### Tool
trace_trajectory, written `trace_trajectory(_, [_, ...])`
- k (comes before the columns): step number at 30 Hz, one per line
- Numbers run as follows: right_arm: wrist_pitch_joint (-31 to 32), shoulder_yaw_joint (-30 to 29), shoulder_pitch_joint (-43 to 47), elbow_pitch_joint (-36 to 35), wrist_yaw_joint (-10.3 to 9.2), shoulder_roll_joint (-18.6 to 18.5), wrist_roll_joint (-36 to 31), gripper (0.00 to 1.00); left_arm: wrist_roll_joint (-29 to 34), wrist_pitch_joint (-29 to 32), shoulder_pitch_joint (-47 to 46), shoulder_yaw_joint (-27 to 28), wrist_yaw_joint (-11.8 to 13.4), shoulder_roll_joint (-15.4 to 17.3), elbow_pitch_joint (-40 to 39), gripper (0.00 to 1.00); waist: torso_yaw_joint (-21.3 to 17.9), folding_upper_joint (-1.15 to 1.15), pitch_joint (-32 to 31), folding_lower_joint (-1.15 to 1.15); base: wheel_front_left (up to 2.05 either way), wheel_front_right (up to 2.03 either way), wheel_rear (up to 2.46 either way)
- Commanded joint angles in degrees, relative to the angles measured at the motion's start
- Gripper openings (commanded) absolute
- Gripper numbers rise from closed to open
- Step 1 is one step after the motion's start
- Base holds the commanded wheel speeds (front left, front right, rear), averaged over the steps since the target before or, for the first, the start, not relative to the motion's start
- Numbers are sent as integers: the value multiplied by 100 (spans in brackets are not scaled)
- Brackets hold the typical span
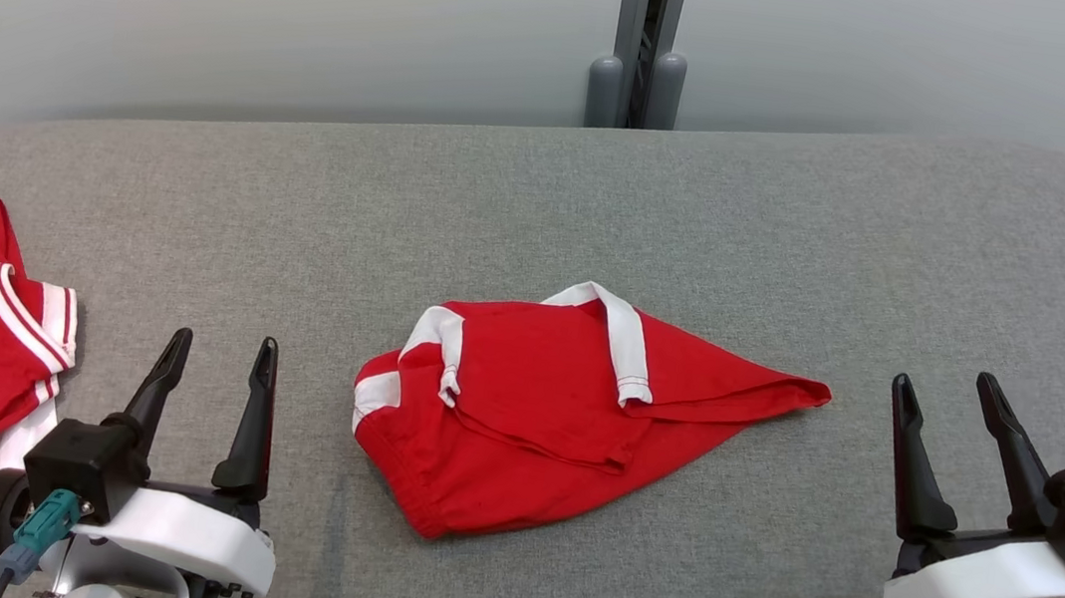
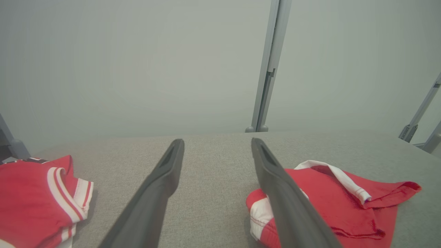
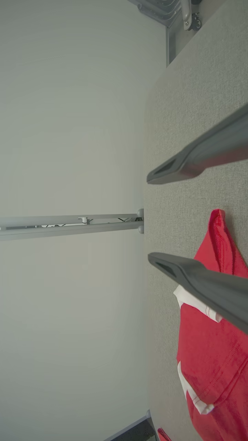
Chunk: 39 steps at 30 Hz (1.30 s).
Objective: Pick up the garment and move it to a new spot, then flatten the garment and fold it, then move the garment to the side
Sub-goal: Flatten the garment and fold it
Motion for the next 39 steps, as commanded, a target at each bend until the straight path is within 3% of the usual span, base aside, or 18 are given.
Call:
trace_trajectory(1, [49, -27, 85, -111, -2, -1, -53, 100, -24, 22, 34, 17, 43, 46, -45, 100, -9, 0, 5, 0, 0, 0, 0])
trace_trajectory(12, [203, -125, 214, -374, -2, 80, -45, 100, -12, 87, -49, 0, 103, 93, -173, 100, 52, 0, 113, 0, 0, 0, 0])
trace_trajectory(18, [271, -17, -92, -291, -2, -18, -98, 100, 16, 85, -223, -74, 33, 54, -198, 100, 329, 0, 298, 0, 0, 0, 0])
trace_trajectory(32, [1061, 2228, -1267, 808, -2, -386, 454, 100, -68, -195, -614, -240, -179, -303, 150, 100, 1393, 0, 872, 0, 0, 0, 0])
trace_trajectory(39, [1014, 2762, -1724, 1230, -2, -327, 687, 100, -46, -290, -725, -277, -270, -419, 338, 100, 1615, 0, 981, 0, 0, 0, 0])
